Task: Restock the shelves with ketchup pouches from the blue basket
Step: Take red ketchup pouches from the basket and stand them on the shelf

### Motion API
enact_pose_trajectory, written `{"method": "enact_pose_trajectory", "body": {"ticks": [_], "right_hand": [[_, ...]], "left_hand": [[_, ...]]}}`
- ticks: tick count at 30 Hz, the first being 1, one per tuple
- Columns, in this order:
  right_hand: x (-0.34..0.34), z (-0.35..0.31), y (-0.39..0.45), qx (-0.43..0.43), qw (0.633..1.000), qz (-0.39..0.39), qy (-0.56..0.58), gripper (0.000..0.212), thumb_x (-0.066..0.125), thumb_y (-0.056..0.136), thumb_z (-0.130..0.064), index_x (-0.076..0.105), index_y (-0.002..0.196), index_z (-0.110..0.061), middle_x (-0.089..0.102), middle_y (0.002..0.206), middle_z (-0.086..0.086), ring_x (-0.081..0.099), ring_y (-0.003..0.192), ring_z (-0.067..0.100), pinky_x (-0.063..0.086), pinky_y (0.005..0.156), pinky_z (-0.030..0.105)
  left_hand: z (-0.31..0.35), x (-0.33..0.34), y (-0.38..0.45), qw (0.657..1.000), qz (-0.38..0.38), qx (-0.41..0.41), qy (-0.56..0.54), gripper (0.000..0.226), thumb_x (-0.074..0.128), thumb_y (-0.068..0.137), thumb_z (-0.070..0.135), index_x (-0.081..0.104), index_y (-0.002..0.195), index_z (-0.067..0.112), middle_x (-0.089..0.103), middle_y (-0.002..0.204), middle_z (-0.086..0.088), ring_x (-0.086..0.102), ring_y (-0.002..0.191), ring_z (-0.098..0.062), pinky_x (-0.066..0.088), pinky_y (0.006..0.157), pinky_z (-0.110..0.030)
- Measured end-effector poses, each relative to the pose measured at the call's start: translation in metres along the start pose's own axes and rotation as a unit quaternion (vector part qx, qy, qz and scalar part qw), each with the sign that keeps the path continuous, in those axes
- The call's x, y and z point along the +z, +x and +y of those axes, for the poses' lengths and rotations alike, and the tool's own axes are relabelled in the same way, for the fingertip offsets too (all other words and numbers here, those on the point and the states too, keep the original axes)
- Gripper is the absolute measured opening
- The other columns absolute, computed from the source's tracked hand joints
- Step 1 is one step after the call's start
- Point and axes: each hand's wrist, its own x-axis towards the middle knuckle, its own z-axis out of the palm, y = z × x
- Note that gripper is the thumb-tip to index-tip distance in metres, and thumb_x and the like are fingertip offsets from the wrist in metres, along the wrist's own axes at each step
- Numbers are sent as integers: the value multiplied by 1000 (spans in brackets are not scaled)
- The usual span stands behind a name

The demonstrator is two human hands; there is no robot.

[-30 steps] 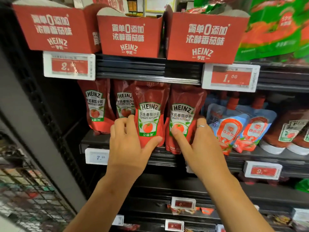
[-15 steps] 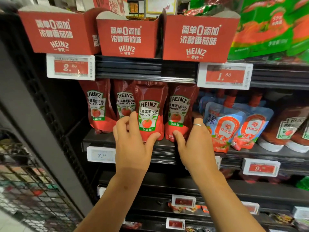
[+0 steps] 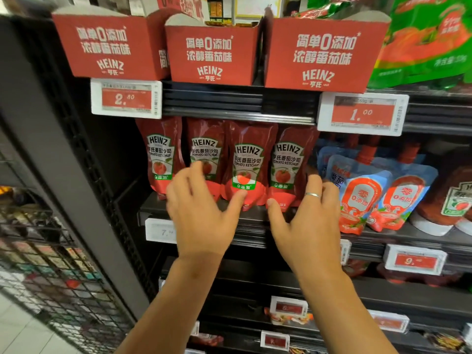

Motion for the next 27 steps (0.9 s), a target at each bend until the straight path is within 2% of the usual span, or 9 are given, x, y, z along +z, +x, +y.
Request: {"method": "enact_pose_trajectory", "body": {"ticks": [2, 4, 6, 9, 14, 20, 27], "right_hand": [[4, -7, -3, 8, 1000, 16, 13, 88, 74, 79, -57, 32, 140, -10, 38, 134, 15, 42, 123, 35, 47, 93, 41], [13, -13, 1, 37, 999, -6, 6, 97, 78, 70, -64, 33, 136, -10, 35, 134, 17, 40, 123, 38, 48, 95, 45], [21, -16, 6, 68, 997, -33, -17, 97, 79, 66, -68, 35, 130, -10, 32, 135, 17, 36, 129, 41, 49, 99, 50], [29, -16, 11, 78, 996, -45, -26, 95, 78, 64, -71, 35, 125, -12, 29, 137, 17, 32, 135, 45, 48, 102, 53], [34, -14, 17, 77, 997, -26, -12, 100, 81, 59, -71, 34, 125, -12, 36, 131, 17, 35, 129, 40, 44, 103, 49], [38, -14, 17, 85, 996, -21, -27, 110, 75, 58, -78, 30, 133, -12, 35, 139, 20, 35, 134, 41, 46, 103, 48], [40, -14, 16, 88, 996, -9, -29, 104, 76, 57, -78, 30, 127, -17, 35, 134, 15, 41, 131, 42, 50, 101, 51]], "left_hand": [[-18, -11, 8, 996, 51, -57, 45, 108, 77, 69, 68, 32, 145, 7, 39, 138, -14, 39, 126, -35, 38, 104, -47], [-35, -16, 18, 992, 30, -109, 62, 123, 81, 62, 70, 21, 151, 10, 30, 145, -15, 34, 132, -38, 42, 105, -53], [-46, -14, 25, 990, -12, -128, 53, 128, 85, 59, 67, 17, 152, 11, 25, 149, -15, 31, 137, -38, 44, 105, -51], [-52, -8, 31, 991, -32, -120, 59, 126, 86, 54, 68, 22, 146, 11, 29, 147, -15, 35, 135, -38, 48, 101, -49], [-57, -2, 31, 990, -27, -109, 81, 119, 84, 50, 75, 31, 136, 12, 36, 138, -13, 42, 127, -36, 55, 89, -51], [-57, 3, 32, 989, -18, -95, 108, 106, 83, 54, 72, 36, 125, 9, 41, 132, -16, 45, 123, -38, 56, 84, -51], [-62, 6, 31, 989, -22, -89, 116, 105, 84, 56, 70, 37, 125, 7, 43, 131, -18, 47, 120, -39, 56, 82, -51]]}}
